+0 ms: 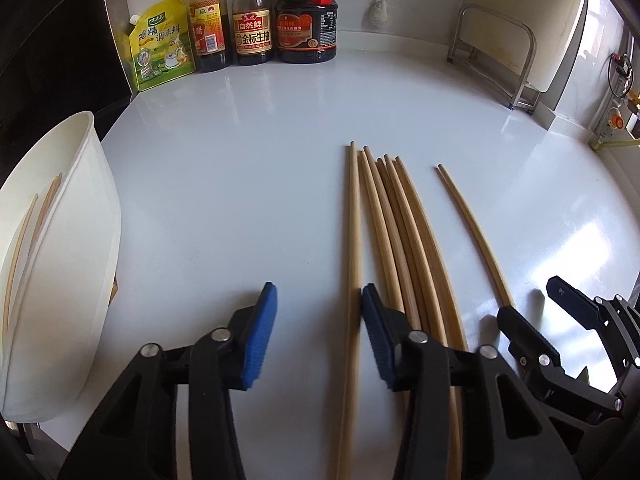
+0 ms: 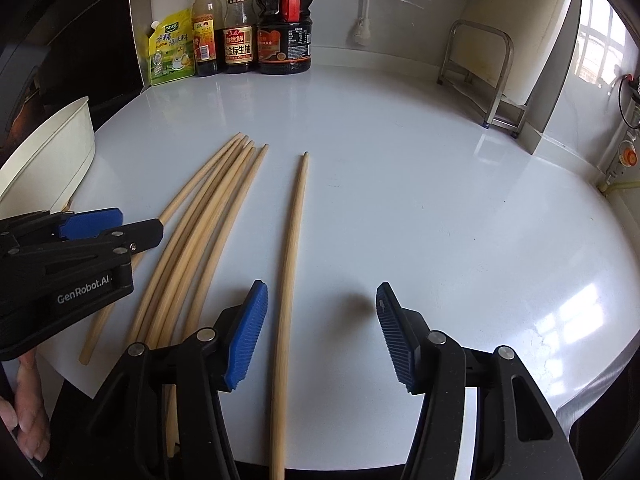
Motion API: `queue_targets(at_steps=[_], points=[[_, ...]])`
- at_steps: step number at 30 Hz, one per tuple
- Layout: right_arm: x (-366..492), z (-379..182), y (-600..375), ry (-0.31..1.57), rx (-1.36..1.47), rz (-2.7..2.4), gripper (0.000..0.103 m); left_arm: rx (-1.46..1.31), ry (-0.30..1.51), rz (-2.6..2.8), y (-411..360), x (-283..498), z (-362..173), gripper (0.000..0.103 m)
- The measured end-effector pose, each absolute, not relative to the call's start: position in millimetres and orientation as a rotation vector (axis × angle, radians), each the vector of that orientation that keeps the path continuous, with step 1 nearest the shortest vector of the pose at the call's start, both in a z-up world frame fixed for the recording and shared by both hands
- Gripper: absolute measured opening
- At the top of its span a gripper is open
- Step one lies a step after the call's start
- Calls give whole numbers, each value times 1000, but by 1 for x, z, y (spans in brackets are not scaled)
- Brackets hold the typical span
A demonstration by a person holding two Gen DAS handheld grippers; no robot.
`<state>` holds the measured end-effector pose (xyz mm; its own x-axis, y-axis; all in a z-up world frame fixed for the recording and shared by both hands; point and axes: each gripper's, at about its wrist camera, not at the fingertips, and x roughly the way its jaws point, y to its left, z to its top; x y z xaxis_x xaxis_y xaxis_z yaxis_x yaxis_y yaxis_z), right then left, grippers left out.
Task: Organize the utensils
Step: 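Close the left tool on one chopstick while the right tool grasps another chopstick, then carry both held chopsticks over the white water basin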
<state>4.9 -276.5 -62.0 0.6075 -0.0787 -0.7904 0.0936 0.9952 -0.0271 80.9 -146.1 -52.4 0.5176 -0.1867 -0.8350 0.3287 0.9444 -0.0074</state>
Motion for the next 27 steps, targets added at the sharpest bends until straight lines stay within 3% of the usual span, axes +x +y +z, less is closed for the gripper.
queue_targets(at_steps=[2, 4, 12, 27], points=[[5, -61, -275, 914, 31, -70, 29, 152, 984, -334, -147, 80, -52, 7], [5, -61, -271, 915, 2, -72, 8, 146, 995, -356, -147, 78, -51, 7], [3, -58, -281, 914, 124, -45, 6, 52, 1041, -417, -134, 67, -45, 7], [0, -4, -256, 797, 197, 56, 6, -55, 915, -424, -80, 42, 17, 7]])
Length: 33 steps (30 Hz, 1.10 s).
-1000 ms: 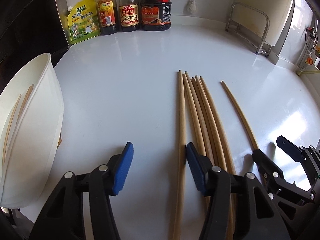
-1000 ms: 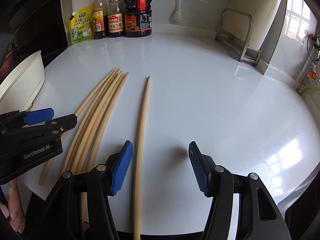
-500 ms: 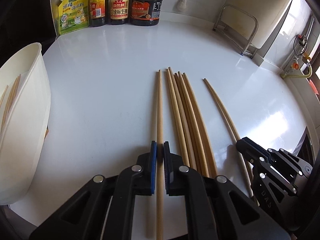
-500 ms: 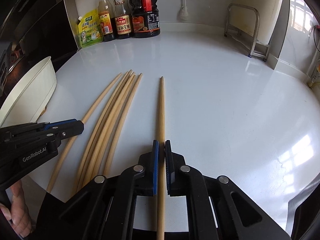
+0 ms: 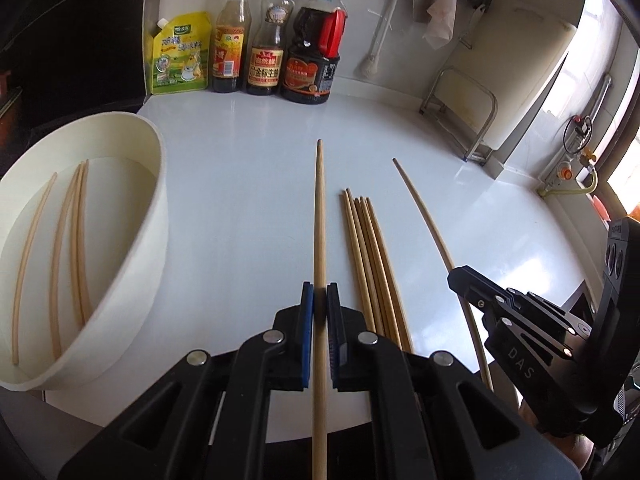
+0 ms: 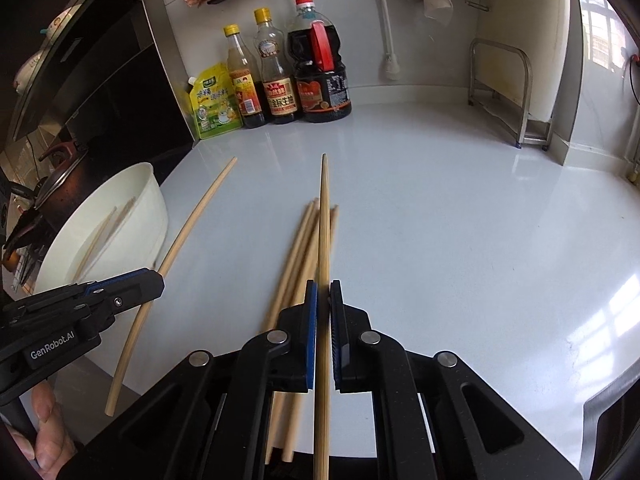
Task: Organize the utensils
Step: 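Carry both held chopsticks over the white water basin, then open the right tool to drop its chopstick while the left tool releases its chopstick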
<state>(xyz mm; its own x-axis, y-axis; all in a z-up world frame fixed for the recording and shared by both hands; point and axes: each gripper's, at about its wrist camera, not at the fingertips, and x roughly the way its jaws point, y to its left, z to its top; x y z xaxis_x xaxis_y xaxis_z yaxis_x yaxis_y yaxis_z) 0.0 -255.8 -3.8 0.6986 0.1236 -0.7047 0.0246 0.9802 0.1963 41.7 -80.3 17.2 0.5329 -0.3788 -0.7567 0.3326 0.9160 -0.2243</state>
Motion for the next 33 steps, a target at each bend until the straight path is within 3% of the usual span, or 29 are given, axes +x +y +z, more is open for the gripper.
queue_targets(at_steps=[14, 23, 33], points=[[72, 53, -113, 706, 160, 329, 6, -134, 756, -200, 63, 65, 70, 7], [121, 39, -20, 797, 96, 451, 6, -190, 799, -88, 135, 95, 41, 7], [146, 5, 11, 920, 87, 450, 6, -236, 876, -61, 154, 117, 4, 8]])
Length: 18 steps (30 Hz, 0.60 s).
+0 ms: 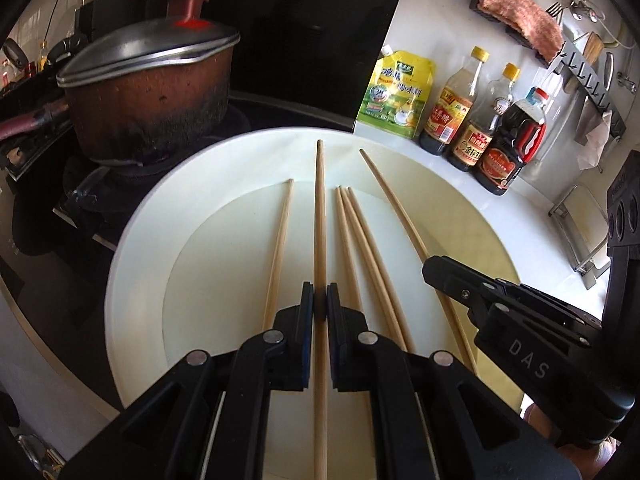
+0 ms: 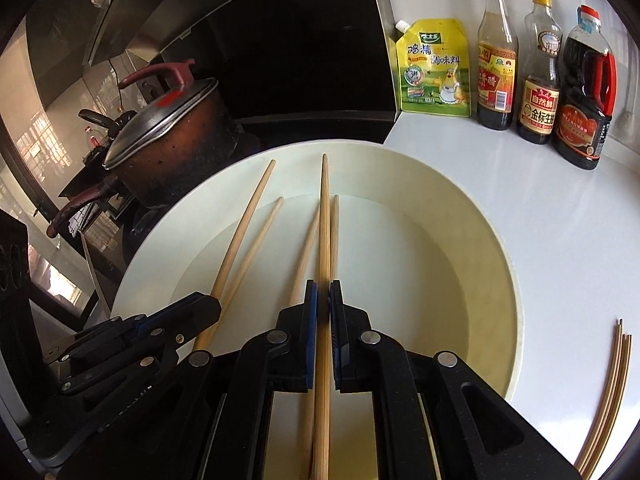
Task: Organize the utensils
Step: 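Open the right tool to drop its chopstick while the left tool releases its chopstick, then move both open tools back from the basin to the chopstick pile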
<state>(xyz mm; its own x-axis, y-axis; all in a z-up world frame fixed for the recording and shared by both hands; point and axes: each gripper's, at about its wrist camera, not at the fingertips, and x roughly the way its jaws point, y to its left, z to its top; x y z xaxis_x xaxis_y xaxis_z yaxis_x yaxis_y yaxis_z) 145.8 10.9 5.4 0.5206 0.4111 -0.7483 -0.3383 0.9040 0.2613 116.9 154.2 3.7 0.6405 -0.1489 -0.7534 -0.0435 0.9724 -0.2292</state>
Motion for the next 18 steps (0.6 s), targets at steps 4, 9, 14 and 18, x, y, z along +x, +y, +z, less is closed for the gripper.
queue_targets(at_steps=[4, 9, 14, 18], points=[[142, 2, 6, 912, 87, 430, 12, -254, 896, -47, 158, 118, -6, 10], [135, 3, -2, 893, 91, 415, 14, -253, 863, -18, 160, 109, -2, 40], [126, 8, -7, 873, 93, 411, 14, -251, 851, -13, 159, 99, 2, 45], [118, 13, -10, 851, 94, 408, 14, -246, 842, -12, 155, 91, 6, 45]])
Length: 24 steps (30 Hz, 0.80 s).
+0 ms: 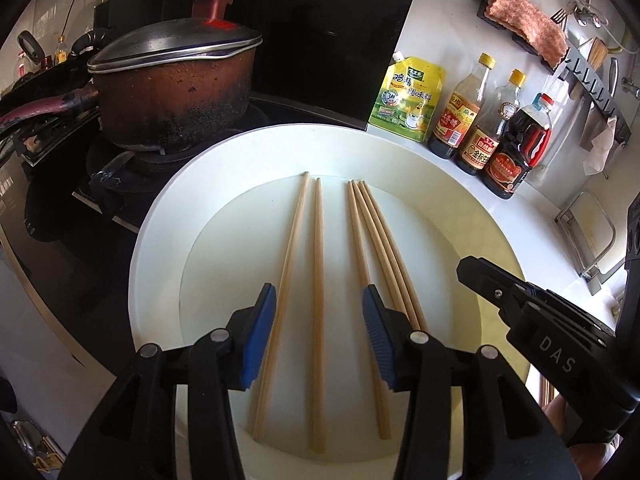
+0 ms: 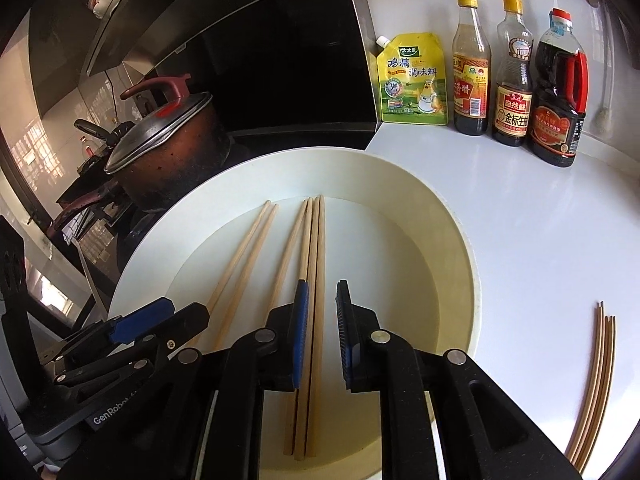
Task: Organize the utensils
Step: 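Move both open tools back from the basin to the chopstick pile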
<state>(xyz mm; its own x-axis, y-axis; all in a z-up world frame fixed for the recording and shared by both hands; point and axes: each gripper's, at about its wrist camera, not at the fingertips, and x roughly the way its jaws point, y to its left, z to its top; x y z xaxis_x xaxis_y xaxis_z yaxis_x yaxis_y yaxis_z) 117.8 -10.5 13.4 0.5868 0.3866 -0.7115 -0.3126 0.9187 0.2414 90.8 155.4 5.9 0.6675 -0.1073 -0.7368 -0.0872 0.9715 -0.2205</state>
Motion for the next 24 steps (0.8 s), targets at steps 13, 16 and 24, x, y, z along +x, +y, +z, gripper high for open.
queue_targets(at_steps=[13, 16, 24], points=[[79, 34, -33, 781, 98, 389, 21, -213, 809, -10, 143, 53, 22, 49], [69, 36, -40, 770, 102, 378, 22, -211, 812, -19, 136, 46, 24, 49], [45, 35, -72, 754, 116, 332, 30, -176, 802, -49, 110, 29, 29, 54]])
